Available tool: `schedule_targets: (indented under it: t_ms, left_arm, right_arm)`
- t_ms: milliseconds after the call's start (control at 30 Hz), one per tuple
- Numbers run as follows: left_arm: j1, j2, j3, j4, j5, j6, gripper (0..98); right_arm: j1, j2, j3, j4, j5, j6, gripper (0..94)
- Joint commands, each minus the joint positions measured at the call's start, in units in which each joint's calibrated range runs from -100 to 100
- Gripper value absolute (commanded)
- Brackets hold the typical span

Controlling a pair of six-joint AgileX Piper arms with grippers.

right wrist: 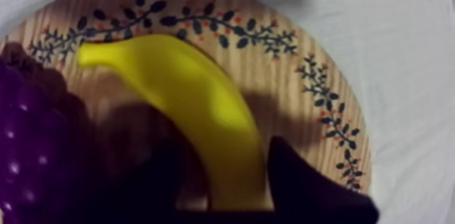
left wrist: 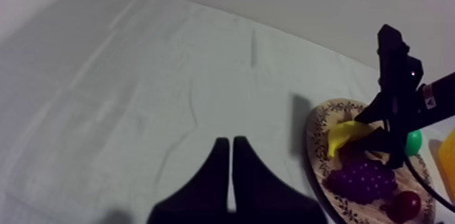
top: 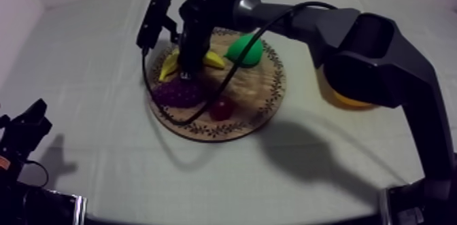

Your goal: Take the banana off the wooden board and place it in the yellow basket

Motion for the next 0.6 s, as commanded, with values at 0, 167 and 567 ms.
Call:
schedule_targets:
  t_ms: [0, 167, 567]
  left_arm:
    - [0.00, -0.03, 0.03, -0.01, 0.00, -0.01, 0.1]
    - [0.00, -0.03, 0.03, -0.01, 0.00, -0.01, 0.1]
    - [0.00, -0.03, 0.03, -0.01, 0.00, -0.01, 0.1]
  right_arm:
    - [0.12, -0.11, -0.48, -0.33, 0.14, 0.19, 27.9]
    - [0.59, -0.09, -1.57, -0.93, 0.60, 0.78, 19.7]
    - [1.28, -1.48, -0.17, -1.27, 0.20, 0.89, 16.5]
